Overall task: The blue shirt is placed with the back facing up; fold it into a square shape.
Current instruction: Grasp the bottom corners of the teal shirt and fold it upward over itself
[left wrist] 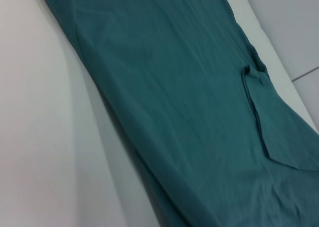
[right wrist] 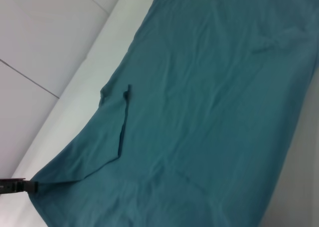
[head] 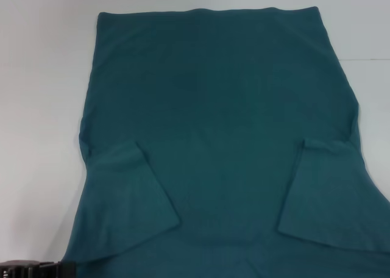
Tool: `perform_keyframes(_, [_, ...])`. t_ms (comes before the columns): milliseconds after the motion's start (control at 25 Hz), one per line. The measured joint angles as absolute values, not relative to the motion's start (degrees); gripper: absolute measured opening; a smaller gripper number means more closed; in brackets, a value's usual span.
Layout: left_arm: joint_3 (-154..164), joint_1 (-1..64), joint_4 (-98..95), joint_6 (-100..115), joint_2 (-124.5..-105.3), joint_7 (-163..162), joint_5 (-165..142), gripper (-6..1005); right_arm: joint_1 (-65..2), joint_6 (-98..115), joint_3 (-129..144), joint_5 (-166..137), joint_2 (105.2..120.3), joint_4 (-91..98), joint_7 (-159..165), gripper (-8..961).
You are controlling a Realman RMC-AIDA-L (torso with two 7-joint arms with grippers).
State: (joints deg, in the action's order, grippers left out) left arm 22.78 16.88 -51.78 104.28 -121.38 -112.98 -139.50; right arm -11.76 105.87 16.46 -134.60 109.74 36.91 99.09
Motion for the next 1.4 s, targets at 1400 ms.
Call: perform_keyframes(1400, [18.9,45.1,-29.7,57.7,-117.90,-106.0,-121.8,17,-37.6,64.8,6.9,-128.0,111.38,27.1,94.5,42])
